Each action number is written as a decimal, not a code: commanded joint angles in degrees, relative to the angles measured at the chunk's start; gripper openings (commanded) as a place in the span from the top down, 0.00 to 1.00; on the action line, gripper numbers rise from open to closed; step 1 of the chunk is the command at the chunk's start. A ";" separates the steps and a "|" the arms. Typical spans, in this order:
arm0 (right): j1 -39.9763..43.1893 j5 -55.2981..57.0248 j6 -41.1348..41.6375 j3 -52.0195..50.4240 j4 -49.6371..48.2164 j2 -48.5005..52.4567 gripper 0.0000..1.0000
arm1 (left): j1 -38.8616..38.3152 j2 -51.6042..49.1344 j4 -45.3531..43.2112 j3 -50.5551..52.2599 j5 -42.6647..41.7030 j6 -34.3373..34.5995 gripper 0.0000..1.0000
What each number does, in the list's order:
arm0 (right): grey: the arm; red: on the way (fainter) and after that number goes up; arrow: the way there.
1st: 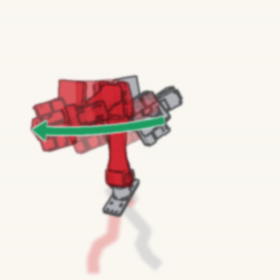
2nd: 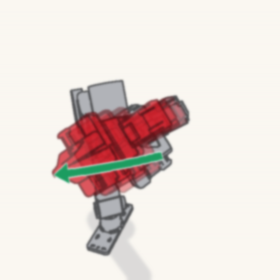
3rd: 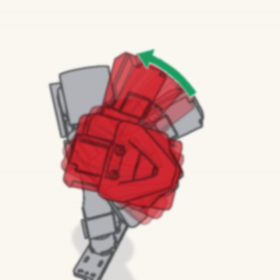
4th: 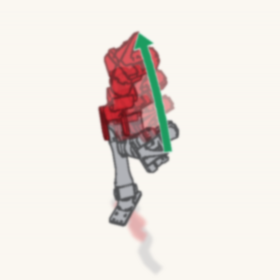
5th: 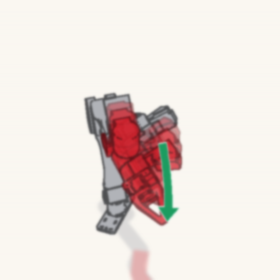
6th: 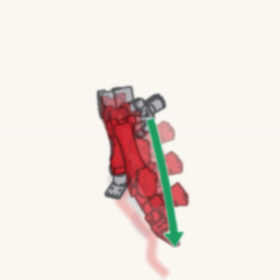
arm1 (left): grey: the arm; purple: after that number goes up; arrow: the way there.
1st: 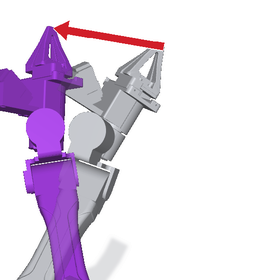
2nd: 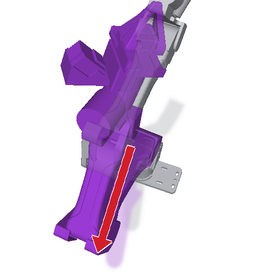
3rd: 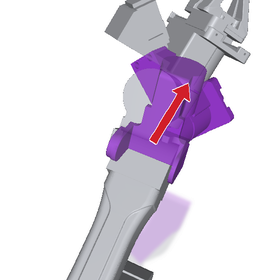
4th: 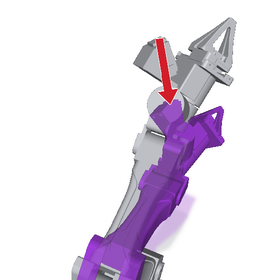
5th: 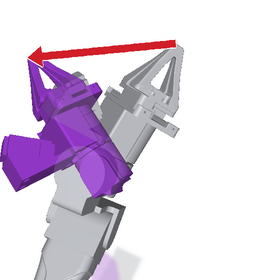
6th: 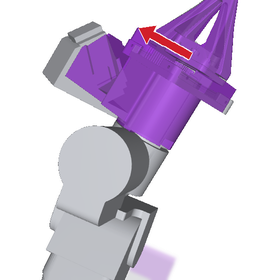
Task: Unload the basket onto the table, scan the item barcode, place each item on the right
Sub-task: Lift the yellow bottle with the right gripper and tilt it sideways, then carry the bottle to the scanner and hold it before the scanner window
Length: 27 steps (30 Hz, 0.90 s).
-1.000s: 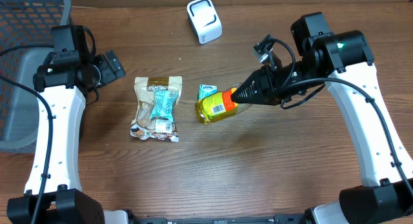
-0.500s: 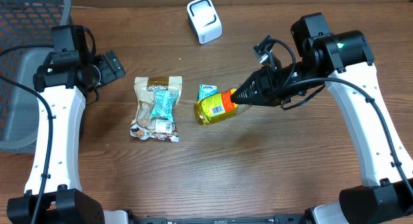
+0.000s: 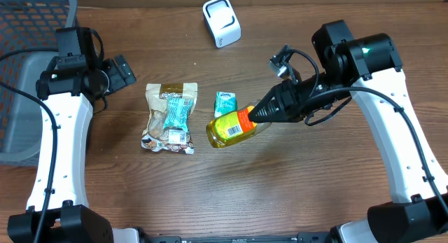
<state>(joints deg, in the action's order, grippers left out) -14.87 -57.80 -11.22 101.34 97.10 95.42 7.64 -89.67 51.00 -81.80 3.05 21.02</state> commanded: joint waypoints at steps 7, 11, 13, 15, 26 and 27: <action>-0.55 -2.23 -1.29 0.96 -0.28 -0.66 0.96 | 0.59 -0.22 -0.24 -0.44 0.33 -0.22 0.01; -0.55 0.61 -1.22 0.96 -0.35 -0.66 0.96 | 0.59 -0.22 -0.22 -0.44 0.33 -0.22 0.00; -0.52 1.42 -1.22 0.96 -0.55 -0.66 0.96 | 0.59 -0.22 -0.24 -0.44 0.33 -0.22 0.01; -0.48 1.95 -1.01 0.96 -1.42 -0.66 0.96 | 0.59 -0.22 -0.24 -0.44 0.33 -0.22 0.00; -0.48 30.86 14.97 0.98 -18.25 -0.63 0.96 | 0.59 -0.22 -0.24 -0.44 0.33 -0.20 0.01; -0.48 31.71 15.76 0.96 -20.17 -0.63 0.96 | 0.59 -0.22 -0.22 -0.44 0.33 -0.22 0.01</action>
<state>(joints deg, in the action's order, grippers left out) -15.16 -35.16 -0.93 101.32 79.75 95.42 7.64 -89.67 51.00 -81.80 3.05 21.02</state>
